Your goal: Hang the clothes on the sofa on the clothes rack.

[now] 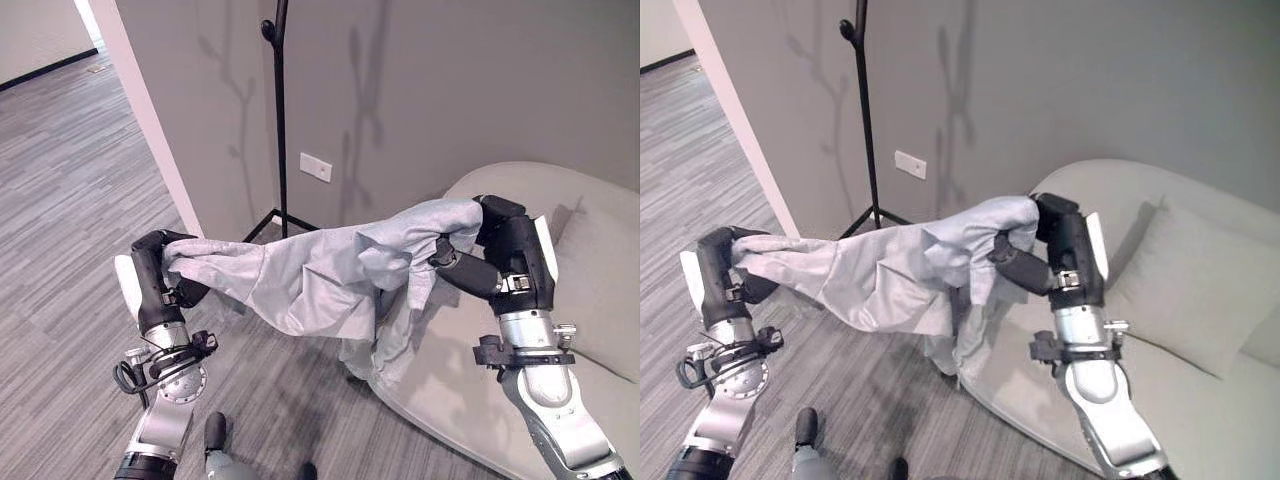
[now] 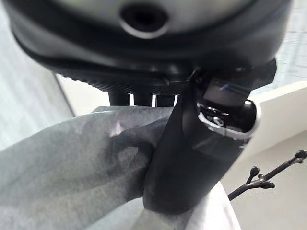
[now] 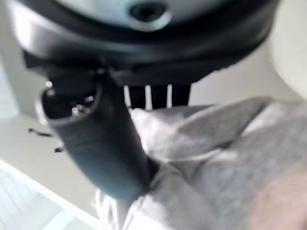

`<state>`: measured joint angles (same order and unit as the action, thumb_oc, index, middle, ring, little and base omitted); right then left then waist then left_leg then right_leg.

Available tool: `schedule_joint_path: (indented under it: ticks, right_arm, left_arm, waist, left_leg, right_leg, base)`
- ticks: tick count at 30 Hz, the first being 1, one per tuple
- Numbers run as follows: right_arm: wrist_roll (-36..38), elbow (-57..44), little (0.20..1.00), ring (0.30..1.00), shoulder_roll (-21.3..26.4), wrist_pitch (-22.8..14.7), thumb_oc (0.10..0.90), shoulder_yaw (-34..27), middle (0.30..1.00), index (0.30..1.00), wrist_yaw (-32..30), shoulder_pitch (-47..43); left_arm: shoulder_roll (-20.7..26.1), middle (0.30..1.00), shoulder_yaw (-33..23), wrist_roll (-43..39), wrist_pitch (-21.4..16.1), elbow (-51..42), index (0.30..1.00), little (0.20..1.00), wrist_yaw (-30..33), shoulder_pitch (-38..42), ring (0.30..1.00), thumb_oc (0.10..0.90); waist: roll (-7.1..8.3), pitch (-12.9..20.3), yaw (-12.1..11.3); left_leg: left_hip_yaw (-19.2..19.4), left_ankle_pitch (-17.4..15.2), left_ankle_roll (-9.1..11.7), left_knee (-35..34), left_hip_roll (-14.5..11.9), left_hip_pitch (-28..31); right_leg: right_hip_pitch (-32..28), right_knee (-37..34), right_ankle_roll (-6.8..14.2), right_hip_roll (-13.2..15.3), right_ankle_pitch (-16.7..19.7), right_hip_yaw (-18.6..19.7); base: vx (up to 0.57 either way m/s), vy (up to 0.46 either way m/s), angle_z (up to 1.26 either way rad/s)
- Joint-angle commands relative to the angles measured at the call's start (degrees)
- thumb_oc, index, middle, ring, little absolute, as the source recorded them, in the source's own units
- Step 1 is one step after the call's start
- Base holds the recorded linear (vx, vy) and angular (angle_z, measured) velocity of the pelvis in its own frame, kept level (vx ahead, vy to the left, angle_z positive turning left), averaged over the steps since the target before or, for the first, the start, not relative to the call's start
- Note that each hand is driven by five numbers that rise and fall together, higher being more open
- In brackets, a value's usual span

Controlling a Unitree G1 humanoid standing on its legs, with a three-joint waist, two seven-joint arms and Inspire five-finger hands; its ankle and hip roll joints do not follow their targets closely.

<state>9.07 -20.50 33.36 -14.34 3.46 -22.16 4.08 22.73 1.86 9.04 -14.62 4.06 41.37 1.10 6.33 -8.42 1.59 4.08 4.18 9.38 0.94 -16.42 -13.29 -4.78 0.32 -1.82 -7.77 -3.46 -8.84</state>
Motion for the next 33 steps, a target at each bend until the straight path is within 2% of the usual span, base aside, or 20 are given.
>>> schedule_joint_path:
  ticks: [1, 4, 6, 7, 8, 9, 12, 13, 14, 15, 16, 17, 19, 22, 25, 26, 28, 30, 32, 33]
  right_arm:
    - [-12.2, -5.0, 0.3, 0.3, 0.5, -3.4, 0.4, -8.7, 0.3, 0.3, -7.3, -4.4]
    - [-16.3, -4.4, 0.3, 0.3, -0.6, -1.9, 0.4, -9.4, 0.3, 0.3, -9.3, -5.4]
    - [-22.7, -2.9, 0.3, 0.3, -1.4, 0.9, 0.4, -10.2, 0.3, 0.3, -12.5, -8.7]
    - [-22.9, -2.7, 0.3, 0.3, -1.5, 1.0, 0.4, -10.1, 0.3, 0.3, -12.7, -9.0]
    - [-24.8, -2.5, 0.3, 0.3, -1.6, 2.0, 0.4, -10.6, 0.3, 0.3, -13.7, -9.7]
    - [-28.1, -1.3, 0.3, 0.3, -1.5, 3.8, 0.4, -10.9, 0.3, 0.3, -16.0, -12.6]
    - [-31.2, 0.8, 0.3, 0.3, -0.6, 5.4, 0.4, -10.3, 0.3, 0.3, -19.1, -17.9]
    - [-31.6, 1.9, 0.3, 0.3, -0.3, 6.0, 0.4, -10.2, 0.3, 0.3, -19.6, -19.1]
    - [-32.7, 3.5, 0.3, 0.3, 1.0, 6.8, 0.4, -10.7, 0.3, 0.3, -19.6, -21.3]
    - [-32.8, 3.8, 0.3, 0.3, 1.1, 6.8, 0.4, -10.7, 0.3, 0.3, -19.7, -21.8]
    - [-33.0, 5.3, 0.3, 0.3, 3.4, 6.8, 0.4, -10.6, 0.3, 0.3, -20.8, -24.9]
    - [-33.0, 5.7, 0.3, 0.3, 3.4, 6.7, 0.4, -10.5, 0.3, 0.3, -21.0, -25.3]
    - [-33.9, 8.8, 0.3, 0.3, 8.3, 6.7, 0.4, -8.2, 0.3, 0.3, -23.0, -30.4]
    - [-34.8, 10.5, 0.3, 0.3, 12.2, 7.2, 0.4, -8.0, 0.3, 0.3, -23.2, -32.6]
    - [-36.5, 13.8, 0.3, 0.3, 17.2, 7.8, 0.4, -8.1, 0.3, 0.3, -24.8, -35.1]
    - [-36.9, 15.0, 0.3, 0.3, 18.8, 8.2, 0.4, -7.8, 0.3, 0.3, -25.3, -36.1]
    - [-37.1, 16.7, 0.3, 0.3, 23.0, 9.4, 0.4, -8.7, 0.3, 0.3, -26.3, -38.2]
    - [-37.2, 17.9, 0.3, 0.3, 24.0, 9.6, 0.4, -8.4, 0.3, 0.3, -26.8, -38.9]
    - [-37.2, 18.9, 0.3, 0.3, 25.4, 10.2, 0.4, -8.7, 0.3, 0.3, -26.8, -39.2]
    - [-38.5, 20.6, 0.3, 0.3, 27.3, 11.1, 0.4, -9.0, 0.3, 0.3, -28.2, -39.0]
  left_arm:
    - [6.1, 0.3, -1.6, 8.2, -3.7, -6.4, 0.3, 0.3, 4.3, 4.7, 0.3, 0.4]
    - [8.4, 0.3, -1.7, 11.0, -3.2, -7.2, 0.3, 0.3, 5.6, 6.3, 0.3, 0.4]
    - [11.5, 0.3, -1.3, 14.8, -1.2, -6.7, 0.3, 0.3, 8.1, 11.9, 0.3, 0.4]
    - [11.6, 0.3, -1.3, 15.0, -1.2, -6.5, 0.3, 0.3, 8.3, 12.2, 0.3, 0.4]
    - [12.3, 0.3, -1.4, 16.0, -0.5, -6.4, 0.3, 0.3, 8.7, 13.7, 0.3, 0.4]
    - [14.0, 0.3, -1.8, 18.8, 1.2, -6.1, 0.3, 0.3, 11.1, 17.1, 0.3, 0.4]
    - [16.0, 0.3, -1.9, 22.1, 3.7, -5.9, 0.3, 0.3, 13.1, 21.4, 0.3, 0.4]
    - [17.0, 0.3, -2.5, 23.2, 4.4, -5.7, 0.3, 0.3, 13.4, 23.6, 0.3, 0.4]
    - [18.4, 0.3, -4.1, 25.2, 5.6, -4.7, 0.3, 0.3, 14.9, 26.1, 0.3, 0.4]
    - [18.4, 0.3, -4.1, 25.2, 5.6, -4.4, 0.3, 0.3, 15.1, 26.5, 0.3, 0.4]
    - [21.4, 0.3, -4.5, 26.9, 7.7, -2.5, 0.3, 0.3, 16.5, 29.6, 0.3, 0.4]
    - [21.5, 0.3, -4.4, 26.9, 7.8, -2.2, 0.3, 0.3, 16.6, 30.1, 0.3, 0.4]
    - [27.0, 0.3, -2.9, 28.5, 9.8, 2.5, 0.3, 0.3, 18.2, 35.7, 0.3, 0.4]
    - [29.2, 0.3, -1.8, 29.2, 10.4, 5.8, 0.3, 0.3, 17.9, 37.9, 0.3, 0.4]
    - [32.2, 0.3, -0.9, 29.5, 10.4, 9.0, 0.3, 0.3, 16.3, 39.4, 0.3, 0.4]
    - [32.9, 0.3, -0.2, 29.4, 10.2, 9.7, 0.3, 0.3, 16.1, 40.5, 0.3, 0.4]
    - [33.1, 0.3, 1.7, 27.5, 9.2, 12.3, 0.3, 0.3, 14.5, 41.9, 0.3, 0.4]
    - [32.8, 0.3, 2.5, 26.4, 8.9, 13.9, 0.3, 0.3, 14.4, 42.6, 0.3, 0.4]
    - [31.7, 0.3, 2.6, 25.3, 8.8, 14.2, 0.3, 0.3, 13.6, 42.8, 0.3, 0.4]
    - [31.2, 0.3, 2.6, 25.6, 8.8, 13.1, 0.3, 0.3, 13.4, 42.1, 0.3, 0.4]
  waist:
    - [-1.61, 6.3, -1.0]
    - [-0.99, 7.3, -1.1]
    - [-0.3, 8.0, -0.6]
    - [-0.14, 7.9, -0.8]
    - [-0.3, 8.2, -0.5]
    - [-0.71, 8.3, -0.2]
    - [-1.8, 7.7, -0.2]
    - [-2.19, 7.9, 0.2]
    - [-2.29, 8.4, 0.9]
    - [-2.53, 8.2, 0.8]
    - [-2.67, 8.8, 1.3]
    - [-2.81, 8.6, 1.3]
    - [-2.48, 9.2, 2.1]
    - [-1.87, 9.4, 2.8]
    - [-2.06, 11.3, 2.2]
    - [-2.11, 11.0, 2.1]
    - [-1.71, 8.9, 1.3]
    - [-1.39, 8.4, 1.3]
    - [-1.28, 8.4, 1.4]
    - [-1.81, 8.5, 0.8]
  left_leg:
    - [0.7, 1.4, -1.9, 2.7, 1.5, 2.2]
    - [1.5, -0.2, -3.7, 3.3, 3.7, 2.6]
    - [3.2, -2.9, -6.9, 2.2, 8.0, 5.5]
    - [3.5, -2.5, -7.1, 2.0, 8.1, 5.3]
    - [3.8, -3.5, -8.0, 1.6, 9.3, 6.6]
    - [4.8, -5.4, -10.1, 0.8, 11.7, 9.8]
    - [6.1, -6.1, -11.9, -0.9, 13.1, 12.6]
    - [6.0, -6.5, -12.0, -2.2, 13.7, 14.4]
    - [5.8, -7.3, -11.9, -3.8, 14.8, 16.8]
    - [5.9, -6.9, -11.7, -4.0, 14.4, 16.7]
    - [5.7, -7.7, -11.2, -5.1, 15.2, 18.6]
    - [5.8, -7.3, -11.1, -5.1, 14.9, 18.4]
    - [5.5, -9.3, -9.8, -5.5, 15.3, 21.3]
    - [5.8, -10.7, -9.6, -3.7, 15.4, 21.5]
    - [6.5, -14.5, -8.6, 4.4, 14.7, 20.8]
    - [6.5, -14.0, -7.9, 8.0, 14.2, 19.1]
    - [5.6, -7.6, -3.5, 26.9, 10.9, 10.2]
    - [5.2, -6.6, -3.5, 28.9, 10.2, 7.7]
    - [6.2, -8.3, -4.4, 24.2, 8.8, 6.5]
    - [5.4, -9.6, -4.9, 14.2, 8.8, 6.8]
  right_leg:
    - [-4.1, 3.6, 9.2, 15.7, -4.8, 2.4]
    - [-3.2, 5.9, 10.1, 17.5, -4.2, 2.8]
    - [0.2, 14.3, 11.2, 20.0, -0.8, 3.1]
    - [0.8, 14.7, 11.4, 20.2, -0.7, 3.5]
    - [1.5, 17.9, 11.3, 20.8, 0.4, 3.4]
    - [4.0, 25.2, 11.0, 22.9, 4.6, 2.1]
    - [6.8, 31.7, 10.6, 25.0, 6.6, -1.2]
    - [7.9, 32.9, 10.0, 23.7, 4.9, -2.3]
    - [9.7, 31.0, 9.5, 19.6, 0.4, -2.8]
    - [9.7, 30.6, 9.1, 19.2, 0.7, -3.0]
    - [11.0, 24.8, 9.1, 16.3, -2.4, -4.4]
    - [10.9, 24.1, 8.8, 16.0, -1.9, -4.7]
    - [12.9, 10.9, 8.7, 12.7, 0.1, -6.8]
    - [10.1, 4.9, 8.6, 11.9, 1.8, -5.5]
    - [5.5, 0.9, 7.4, 9.9, 1.6, -3.1]
    - [4.5, -0.3, 6.9, 9.8, 2.0, -3.1]
    - [0.1, -3.2, 4.4, 9.2, 1.4, -2.4]
    - [-0.2, -3.5, 4.1, 9.5, 1.5, -2.7]
    - [-0.6, -4.2, 4.6, 10.1, 1.3, -2.9]
    - [-1.2, -5.1, 5.9, 10.2, 0.7, -2.3]
  base:
    - [0.29, 0.365, -0.12]
    - [0.22, 0.327, 0.04]
    - [0.23, 0.454, -0.04]
    - [0.16, 0.343, -0.06]
    - [0.2, 0.404, 0.08]
    - [0.19, 0.404, 0.18]
    - [0.16, 0.358, -0.02]
    - [0.34, 0.349, -0.1]
    - [0.26, 0.212, -0.16]
    - [0.32, 0.148, -0.11]
    - [0.13, 0.025, -0.01]
    - [0.21, 0.039, 0.01]
    - [0.22, -0.004, -0.01]
    - [0.24, 0.002, 0.17]
    - [0.23, -0.032, 0.51]
    - [0.14, -0.095, 0.26]
    - [0.1, -0.124, 0.05]
    - [0.03, -0.018, 0.01]
    - [0.12, 0.095, -0.09]
    - [0.16, 0.152, -0.24]
